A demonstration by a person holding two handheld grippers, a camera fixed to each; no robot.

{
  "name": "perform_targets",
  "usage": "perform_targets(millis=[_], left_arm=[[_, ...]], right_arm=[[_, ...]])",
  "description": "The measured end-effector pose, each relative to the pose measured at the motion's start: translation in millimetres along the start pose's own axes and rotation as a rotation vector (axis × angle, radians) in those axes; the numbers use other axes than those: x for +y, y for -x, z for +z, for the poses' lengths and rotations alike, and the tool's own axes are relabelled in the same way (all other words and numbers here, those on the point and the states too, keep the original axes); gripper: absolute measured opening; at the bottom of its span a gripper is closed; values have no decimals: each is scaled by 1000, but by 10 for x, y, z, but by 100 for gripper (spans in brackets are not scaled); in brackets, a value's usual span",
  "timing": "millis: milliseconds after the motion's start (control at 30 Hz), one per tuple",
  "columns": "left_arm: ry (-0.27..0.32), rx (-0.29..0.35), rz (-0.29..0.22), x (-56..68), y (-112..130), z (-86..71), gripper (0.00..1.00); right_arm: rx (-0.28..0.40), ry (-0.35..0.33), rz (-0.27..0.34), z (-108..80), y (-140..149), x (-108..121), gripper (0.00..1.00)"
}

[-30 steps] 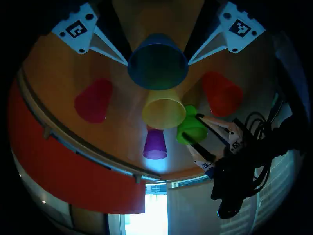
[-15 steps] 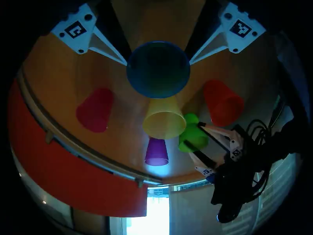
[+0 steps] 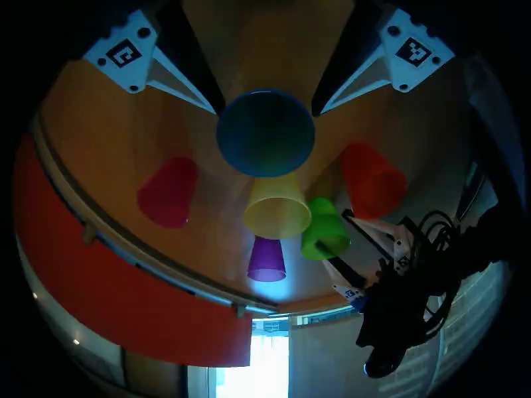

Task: Pour water

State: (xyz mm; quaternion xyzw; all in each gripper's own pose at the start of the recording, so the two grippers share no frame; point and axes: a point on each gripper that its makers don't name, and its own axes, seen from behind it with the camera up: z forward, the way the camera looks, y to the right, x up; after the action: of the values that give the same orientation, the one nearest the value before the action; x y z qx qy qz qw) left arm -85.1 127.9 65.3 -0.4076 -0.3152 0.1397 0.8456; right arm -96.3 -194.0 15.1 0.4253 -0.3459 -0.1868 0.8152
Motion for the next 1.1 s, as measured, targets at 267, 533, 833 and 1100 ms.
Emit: perform_targets(millis=[267,533,833,1100], left_arm=[[-44,22,-3,7,13,-245,100],[-99,57,-16,71,38,-559,100],[-159,99,-35,171,77,-893,100],[-206,154,-70,223,71,-1123,100]], right_arm=[[13,39,-3,-219,39,-23,100],[40,78,3,-500,80,-95,100],[68,128,27,-837,243,-137,100],[100,161,57,-1037,341,-146,100]])
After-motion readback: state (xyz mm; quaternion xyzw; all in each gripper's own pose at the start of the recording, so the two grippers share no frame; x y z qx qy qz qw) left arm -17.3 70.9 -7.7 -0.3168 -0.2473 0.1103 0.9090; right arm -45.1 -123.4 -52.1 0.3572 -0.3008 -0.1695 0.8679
